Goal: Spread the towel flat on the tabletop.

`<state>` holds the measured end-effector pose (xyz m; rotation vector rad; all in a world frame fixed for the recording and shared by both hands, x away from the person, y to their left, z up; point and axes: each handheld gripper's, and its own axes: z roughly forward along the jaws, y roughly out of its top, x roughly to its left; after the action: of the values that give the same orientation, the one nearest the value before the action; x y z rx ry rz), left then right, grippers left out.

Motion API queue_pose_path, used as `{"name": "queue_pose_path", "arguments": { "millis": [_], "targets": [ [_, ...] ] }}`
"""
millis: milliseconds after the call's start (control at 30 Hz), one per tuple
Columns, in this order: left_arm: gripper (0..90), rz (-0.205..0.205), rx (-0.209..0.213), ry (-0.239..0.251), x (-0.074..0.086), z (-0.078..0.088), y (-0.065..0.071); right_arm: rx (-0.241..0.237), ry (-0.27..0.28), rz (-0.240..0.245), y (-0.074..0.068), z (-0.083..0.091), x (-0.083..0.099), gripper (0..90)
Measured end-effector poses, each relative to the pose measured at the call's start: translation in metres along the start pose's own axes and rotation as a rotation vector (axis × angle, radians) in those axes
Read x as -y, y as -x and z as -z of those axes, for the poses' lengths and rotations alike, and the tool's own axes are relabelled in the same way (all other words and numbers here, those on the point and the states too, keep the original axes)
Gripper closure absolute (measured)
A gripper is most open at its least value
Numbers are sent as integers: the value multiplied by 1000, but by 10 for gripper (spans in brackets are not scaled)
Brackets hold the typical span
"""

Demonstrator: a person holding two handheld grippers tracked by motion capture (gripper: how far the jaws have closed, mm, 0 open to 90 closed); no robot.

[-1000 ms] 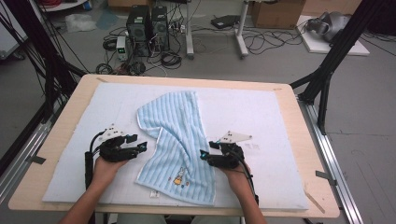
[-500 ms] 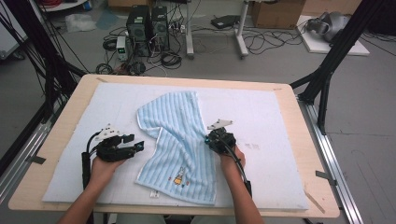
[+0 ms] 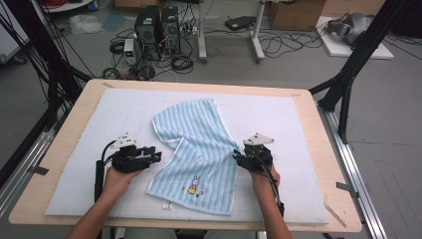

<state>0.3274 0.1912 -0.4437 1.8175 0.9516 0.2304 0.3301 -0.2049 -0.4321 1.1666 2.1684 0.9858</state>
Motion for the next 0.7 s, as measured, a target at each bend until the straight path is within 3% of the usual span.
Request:
{"name": "queue_pose_path", "arguments": {
  "millis": [67, 167, 267, 367, 400, 433, 467, 567, 700],
  "targets": [
    [582, -1, 21, -30, -6, -12, 5, -10, 10, -6, 1, 4, 3, 500],
    [545, -3, 15, -46, -14, -32, 12, -21, 10, -16, 1, 4, 5, 499],
    [525, -21, -4, -107, -17, -50, 16, -30, 14, -19, 2, 3, 5, 493],
    [575, -57, -39, -144, -16, -61, 21, -40, 13, -23, 2, 3, 5, 487],
    [634, -75, -49, -144, -16, -60, 22, -43, 14, -24, 2, 3, 5, 485],
    [756, -105, -42, -154, -16, -58, 22, -42, 12, -26, 2, 3, 6, 483],
    [857, -152, -66, -165, -15, -56, 22, -45, 12, -29, 1, 3, 6, 483],
    [874, -144, -71, -177, -14, -42, 17, -44, 17, -26, 1, 3, 6, 483],
    [874, -99, -75, -169, -6, -18, 8, -45, 10, -19, -1, 2, 6, 483]
  ]
}}
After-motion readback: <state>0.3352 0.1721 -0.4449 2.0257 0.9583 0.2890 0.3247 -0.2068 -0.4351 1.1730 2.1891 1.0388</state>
